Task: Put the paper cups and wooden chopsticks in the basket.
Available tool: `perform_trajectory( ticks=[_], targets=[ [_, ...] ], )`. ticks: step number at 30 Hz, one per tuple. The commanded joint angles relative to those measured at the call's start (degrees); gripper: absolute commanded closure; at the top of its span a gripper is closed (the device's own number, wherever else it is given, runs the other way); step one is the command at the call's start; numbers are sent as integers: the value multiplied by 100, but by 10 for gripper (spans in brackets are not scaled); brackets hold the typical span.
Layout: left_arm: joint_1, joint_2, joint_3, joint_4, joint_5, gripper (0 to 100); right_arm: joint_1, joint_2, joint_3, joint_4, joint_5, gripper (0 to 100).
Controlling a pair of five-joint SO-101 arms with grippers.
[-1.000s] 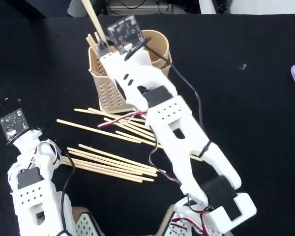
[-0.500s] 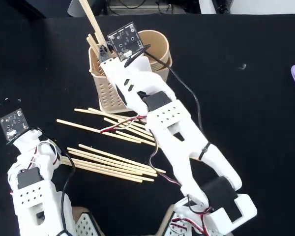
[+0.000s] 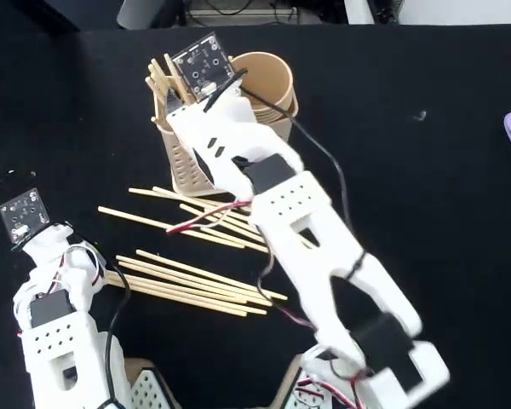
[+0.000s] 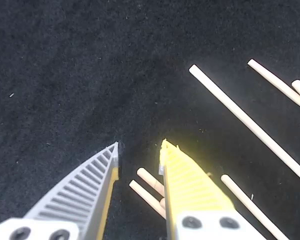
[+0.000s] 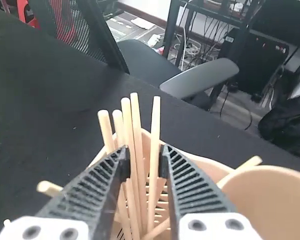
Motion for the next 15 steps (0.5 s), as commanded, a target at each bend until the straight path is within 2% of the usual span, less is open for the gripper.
perform_trajectory(
  ticks=[1,4,7,10,12,15],
  targets=[
    [66,-53,-48,-53,44,855,-105,-1437,-523,1160,-9,895],
    [66,-53,-48,-53,44,855,-167,-2413,-629,2787,88,894],
    [66,-53,-48,-53,44,855,-158,-3187,-488,4633,659,893],
    [66,-53,-48,-53,44,855,18,-3697,189,5925,1240,892],
    [66,-53,-48,-62,44,855,343,-3916,1042,6163,1503,891],
    [66,-53,-48,-53,44,855,1073,-4031,2633,5653,2048,840]
  ],
)
